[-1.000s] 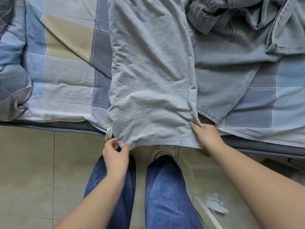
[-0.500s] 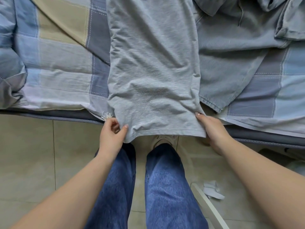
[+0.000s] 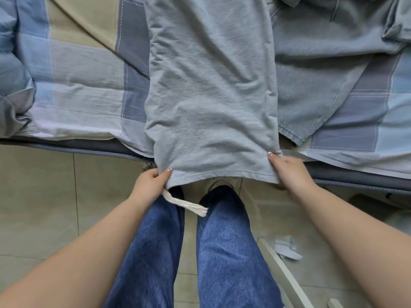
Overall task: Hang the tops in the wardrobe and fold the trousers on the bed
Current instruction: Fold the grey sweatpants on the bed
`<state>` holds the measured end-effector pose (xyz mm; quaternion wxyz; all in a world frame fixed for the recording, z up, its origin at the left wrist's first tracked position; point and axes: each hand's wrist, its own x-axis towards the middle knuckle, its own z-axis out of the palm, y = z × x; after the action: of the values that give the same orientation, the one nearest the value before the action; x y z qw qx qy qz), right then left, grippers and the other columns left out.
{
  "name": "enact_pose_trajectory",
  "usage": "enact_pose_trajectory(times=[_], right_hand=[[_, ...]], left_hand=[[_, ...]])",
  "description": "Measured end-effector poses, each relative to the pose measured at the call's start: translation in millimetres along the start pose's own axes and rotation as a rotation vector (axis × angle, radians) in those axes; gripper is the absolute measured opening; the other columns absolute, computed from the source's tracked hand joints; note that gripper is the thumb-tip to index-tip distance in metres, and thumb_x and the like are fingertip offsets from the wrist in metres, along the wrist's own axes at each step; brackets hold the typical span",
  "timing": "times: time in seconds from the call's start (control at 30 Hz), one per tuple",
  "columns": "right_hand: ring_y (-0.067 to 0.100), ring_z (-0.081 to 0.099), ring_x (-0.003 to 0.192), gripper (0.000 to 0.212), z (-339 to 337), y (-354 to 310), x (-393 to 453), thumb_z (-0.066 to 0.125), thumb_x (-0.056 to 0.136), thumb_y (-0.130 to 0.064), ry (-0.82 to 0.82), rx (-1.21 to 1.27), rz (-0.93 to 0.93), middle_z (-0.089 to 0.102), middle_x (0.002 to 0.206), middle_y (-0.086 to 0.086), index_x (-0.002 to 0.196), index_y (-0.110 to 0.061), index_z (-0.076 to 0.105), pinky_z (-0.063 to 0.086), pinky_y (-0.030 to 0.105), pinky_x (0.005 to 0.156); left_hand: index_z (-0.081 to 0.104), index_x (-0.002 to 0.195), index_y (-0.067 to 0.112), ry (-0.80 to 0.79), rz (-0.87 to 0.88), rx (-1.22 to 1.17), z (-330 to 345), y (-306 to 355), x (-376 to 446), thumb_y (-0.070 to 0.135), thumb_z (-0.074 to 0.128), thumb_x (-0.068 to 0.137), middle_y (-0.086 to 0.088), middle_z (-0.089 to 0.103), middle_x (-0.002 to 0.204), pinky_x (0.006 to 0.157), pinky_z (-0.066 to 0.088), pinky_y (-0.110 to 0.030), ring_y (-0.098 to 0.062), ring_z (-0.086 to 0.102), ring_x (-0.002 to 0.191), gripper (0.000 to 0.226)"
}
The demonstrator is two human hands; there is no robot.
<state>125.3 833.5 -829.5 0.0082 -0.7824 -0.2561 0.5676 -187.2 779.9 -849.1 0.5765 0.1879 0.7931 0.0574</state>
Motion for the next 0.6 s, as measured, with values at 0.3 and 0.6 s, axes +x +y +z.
enact_pose_trajectory(times=[0.3,0.6], right_hand=[[0.026,0.069,0.092,0.024,-1.2,16.7,1.5,0.065,0.088,-0.034,-0.105,0.167,0.111,0.074,0.09,0.005,0.077,-0.014,0.073,0.051,0.045,0.094],[0.026,0.066,0.085,0.024,-10.3,-26.3,-4.5,0.064,0.086,-0.037,-0.053,0.225,0.031,0.07,0.083,0.004,0.075,-0.016,0.07,0.053,0.042,0.08]], left_hand=[[0.065,0.088,0.004,-0.106,-0.112,-0.394,-8.4,-10.2,-9.1,0.014,0.064,0.089,-0.005,0.066,0.08,0.063,0.051,-0.022,-0.013,0.059,0.07,0.01],[0.06,0.088,0.012,-0.272,-0.103,-0.382,-40.8,33.6,-4.1,0.017,0.059,0.091,0.0,0.061,0.066,0.058,0.049,-0.022,-0.015,0.053,0.064,0.006]])
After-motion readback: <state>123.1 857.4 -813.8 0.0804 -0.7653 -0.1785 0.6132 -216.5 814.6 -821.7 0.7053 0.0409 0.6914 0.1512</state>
